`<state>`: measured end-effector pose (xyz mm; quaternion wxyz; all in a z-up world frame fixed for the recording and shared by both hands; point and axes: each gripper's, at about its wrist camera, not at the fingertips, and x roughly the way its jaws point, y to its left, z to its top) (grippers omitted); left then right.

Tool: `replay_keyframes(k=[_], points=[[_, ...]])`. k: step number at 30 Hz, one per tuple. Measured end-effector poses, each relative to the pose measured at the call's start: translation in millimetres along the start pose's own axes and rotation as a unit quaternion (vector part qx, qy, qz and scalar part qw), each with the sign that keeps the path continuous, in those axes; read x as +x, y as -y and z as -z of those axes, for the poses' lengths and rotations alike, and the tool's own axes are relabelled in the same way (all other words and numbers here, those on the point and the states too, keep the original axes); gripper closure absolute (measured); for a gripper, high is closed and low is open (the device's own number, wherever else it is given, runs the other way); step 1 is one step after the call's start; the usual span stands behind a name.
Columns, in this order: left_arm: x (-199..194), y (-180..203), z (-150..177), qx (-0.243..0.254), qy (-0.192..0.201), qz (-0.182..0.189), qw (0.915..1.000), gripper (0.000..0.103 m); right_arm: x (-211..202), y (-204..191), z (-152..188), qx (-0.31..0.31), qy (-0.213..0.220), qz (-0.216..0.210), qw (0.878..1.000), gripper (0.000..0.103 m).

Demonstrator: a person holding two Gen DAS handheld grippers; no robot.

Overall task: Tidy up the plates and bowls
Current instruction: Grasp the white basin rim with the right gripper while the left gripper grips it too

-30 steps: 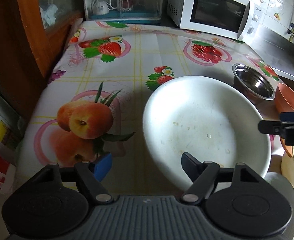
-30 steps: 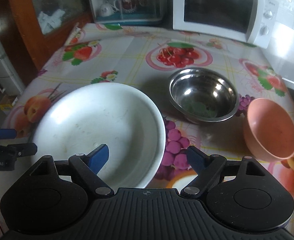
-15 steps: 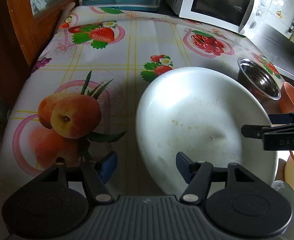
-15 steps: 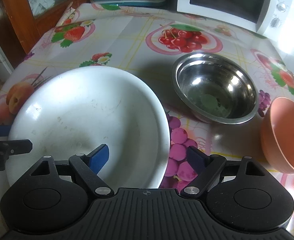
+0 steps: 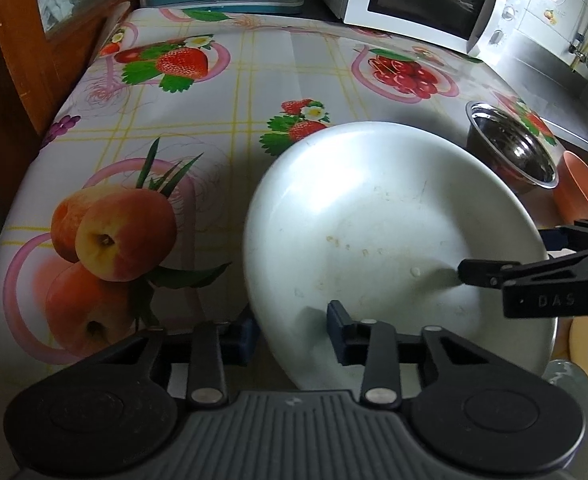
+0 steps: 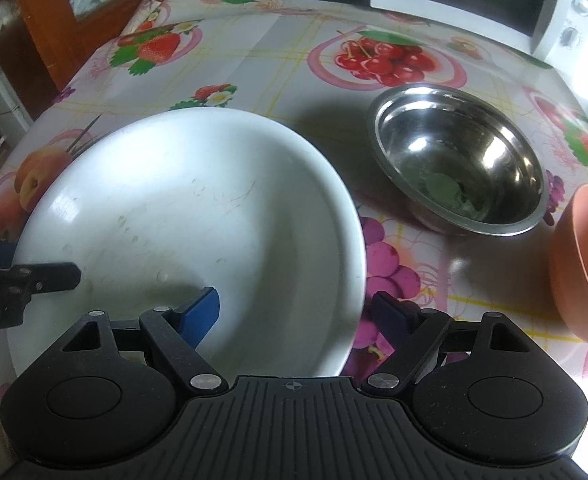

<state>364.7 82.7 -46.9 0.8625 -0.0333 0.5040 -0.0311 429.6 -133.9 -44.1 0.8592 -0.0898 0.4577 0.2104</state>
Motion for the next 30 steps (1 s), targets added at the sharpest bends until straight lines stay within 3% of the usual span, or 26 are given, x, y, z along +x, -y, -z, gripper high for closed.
replay_keyframes(k=[14,30], points=[[-5.3,1.6,4.0,0.001,0.007,-0.012,0.9999,0.068,-9.3,-17.6,4.9,-0.024,0.015,0.0,1.0,0.022],[-72.5,-8.2,30.6,0.003,0.038,-0.028,0.9989,0.067,-59.8,-51.2,18.5,-0.047,0.042,-0.006,0.998,0.022]])
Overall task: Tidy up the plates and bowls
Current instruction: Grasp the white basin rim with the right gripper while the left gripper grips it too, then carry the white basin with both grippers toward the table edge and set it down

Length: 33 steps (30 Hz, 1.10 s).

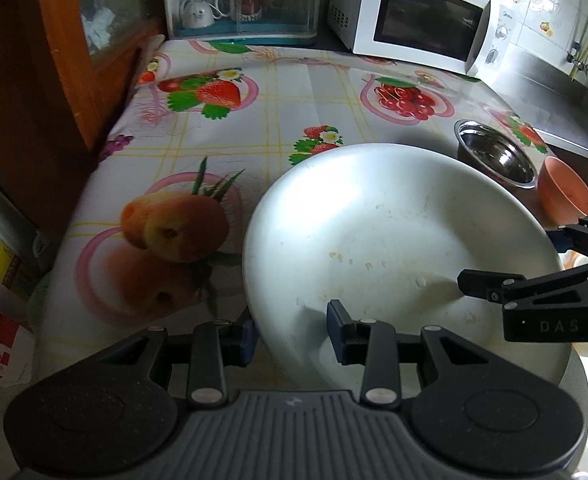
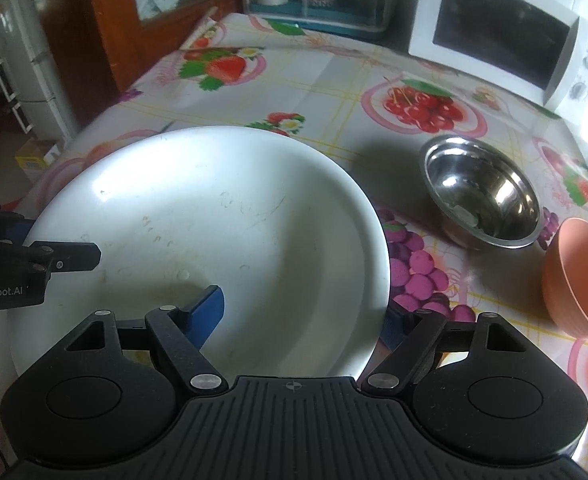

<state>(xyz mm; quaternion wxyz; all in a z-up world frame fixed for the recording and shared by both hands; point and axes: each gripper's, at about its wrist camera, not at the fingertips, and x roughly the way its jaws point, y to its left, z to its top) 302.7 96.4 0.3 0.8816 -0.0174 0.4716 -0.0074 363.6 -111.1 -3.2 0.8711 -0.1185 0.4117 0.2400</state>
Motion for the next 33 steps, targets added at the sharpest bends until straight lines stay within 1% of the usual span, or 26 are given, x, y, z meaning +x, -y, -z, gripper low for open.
replay_keyframes(k=[5,11,16,25,33], points=[[-27.0,-7.0,16.8,-0.002,0.006,-0.011,0.9999,0.067,-19.5,-20.0,7.3,-0.007,0.004,-0.009,1.0,0.022],[-62.7,-17.8,48.9,-0.009,0.016,-0.024,0.9995,0.066,-41.0,-47.2,24.3,-0.016,0.013,-0.018,1.0,0.022],[-82.9,-25.3,80.3,-0.016,0.019,-0.037,0.999,0.065,-53.2,-70.5,43.0,-0.028,0.017,-0.023,0.999,0.022],[-101.7,-41.4,128.1,-0.037,0.006,-0.056,0.9977,0.064,-59.5,-110.2,75.6,-0.05,0.015,-0.035,0.998,0.022],[-104.5,-57.5,153.2,-0.056,-0.008,-0.063,0.9964,0.064,-55.7,-134.2,91.9,-0.06,0.009,-0.042,0.997,0.022]])
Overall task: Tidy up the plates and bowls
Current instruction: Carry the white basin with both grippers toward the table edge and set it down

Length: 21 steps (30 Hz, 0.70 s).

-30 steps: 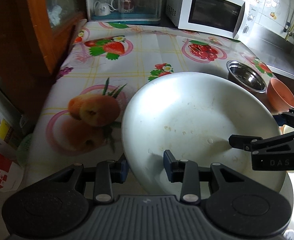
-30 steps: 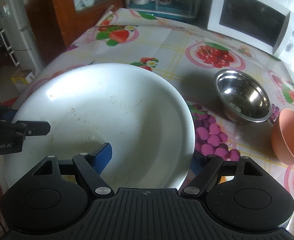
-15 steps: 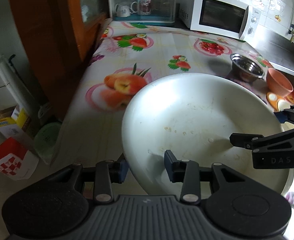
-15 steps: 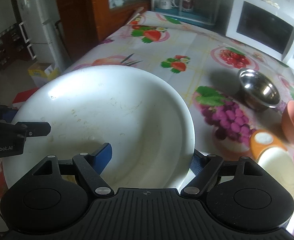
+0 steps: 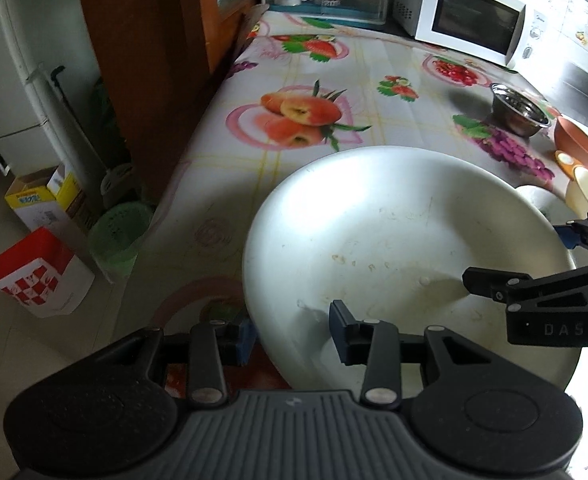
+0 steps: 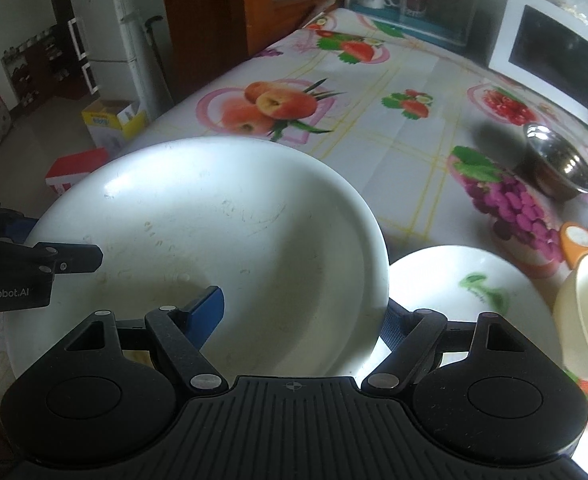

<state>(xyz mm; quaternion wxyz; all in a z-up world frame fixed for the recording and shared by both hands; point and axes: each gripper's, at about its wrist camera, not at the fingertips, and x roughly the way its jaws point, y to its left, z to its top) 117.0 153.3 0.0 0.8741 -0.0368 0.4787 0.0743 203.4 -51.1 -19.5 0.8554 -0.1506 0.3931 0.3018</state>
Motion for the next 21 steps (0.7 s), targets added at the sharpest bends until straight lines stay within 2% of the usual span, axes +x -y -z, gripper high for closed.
replay_keyframes(k=[9,21], points=[[12.0,-10.4,11.8,-0.003,-0.02,-0.013,0.9997,0.061,7.9,-21.8,8.8,-0.023,0.001,0.007,1.0,0.022],[18.7,-24.1,19.3,-0.008,-0.035,-0.029,0.9989,0.058,17.4,-38.3,15.7,-0.042,-0.012,-0.009,0.999,0.021]])
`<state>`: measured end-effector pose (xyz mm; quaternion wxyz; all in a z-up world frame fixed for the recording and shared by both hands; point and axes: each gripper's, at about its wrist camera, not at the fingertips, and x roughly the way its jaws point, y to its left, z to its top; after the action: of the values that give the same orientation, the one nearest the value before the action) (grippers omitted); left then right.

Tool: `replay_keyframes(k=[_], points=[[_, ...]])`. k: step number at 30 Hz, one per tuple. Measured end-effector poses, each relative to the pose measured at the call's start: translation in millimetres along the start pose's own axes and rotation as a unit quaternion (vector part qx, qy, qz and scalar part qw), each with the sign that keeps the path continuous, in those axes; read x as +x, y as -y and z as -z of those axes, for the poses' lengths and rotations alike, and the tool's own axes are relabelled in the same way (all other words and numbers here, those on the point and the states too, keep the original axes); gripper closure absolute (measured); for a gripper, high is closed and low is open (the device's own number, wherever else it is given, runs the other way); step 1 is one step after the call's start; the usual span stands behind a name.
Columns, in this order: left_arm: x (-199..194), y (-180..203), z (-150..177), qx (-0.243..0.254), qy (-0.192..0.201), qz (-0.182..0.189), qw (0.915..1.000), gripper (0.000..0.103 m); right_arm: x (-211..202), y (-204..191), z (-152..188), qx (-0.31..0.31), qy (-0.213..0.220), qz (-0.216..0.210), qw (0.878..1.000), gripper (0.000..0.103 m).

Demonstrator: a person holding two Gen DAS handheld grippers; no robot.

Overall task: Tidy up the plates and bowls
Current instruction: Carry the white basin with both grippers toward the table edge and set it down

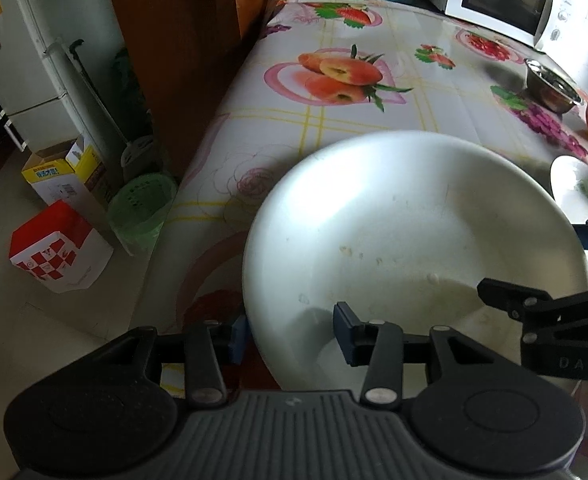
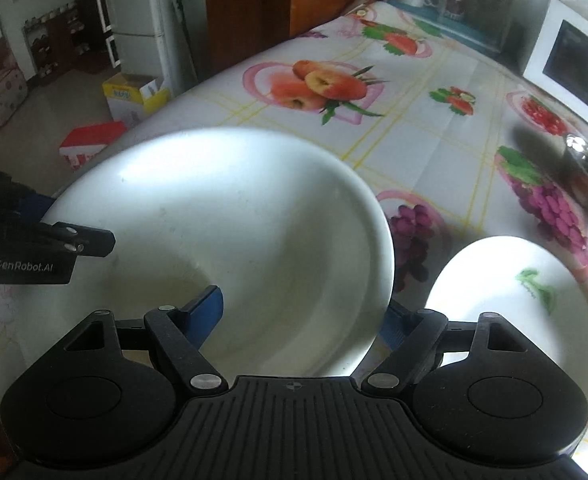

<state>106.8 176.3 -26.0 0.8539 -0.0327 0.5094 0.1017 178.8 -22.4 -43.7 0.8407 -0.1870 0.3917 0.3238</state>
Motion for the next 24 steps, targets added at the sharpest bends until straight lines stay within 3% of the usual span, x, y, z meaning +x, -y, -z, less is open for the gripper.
replay_keyframes(k=[5,7,9,24], points=[[-1.1,2.6,4.3,0.002,0.001,0.001,1.0,0.052,6.8,0.5,7.5,0.005,-0.018,-0.01,1.0,0.021],[-4.3,4.1,4.6,0.003,0.004,0.001,1.0,0.038,3.4,0.2,10.3,0.005,-0.016,-0.01,1.0,0.017],[-9.6,6.7,5.1,0.005,0.012,-0.002,0.9999,0.033,-2.6,0.1,11.6,0.005,-0.013,-0.012,1.0,0.015],[-69.1,42.8,11.1,0.034,0.071,0.042,0.996,0.024,-77.0,28.9,41.0,-0.008,0.037,-0.013,0.999,0.012]])
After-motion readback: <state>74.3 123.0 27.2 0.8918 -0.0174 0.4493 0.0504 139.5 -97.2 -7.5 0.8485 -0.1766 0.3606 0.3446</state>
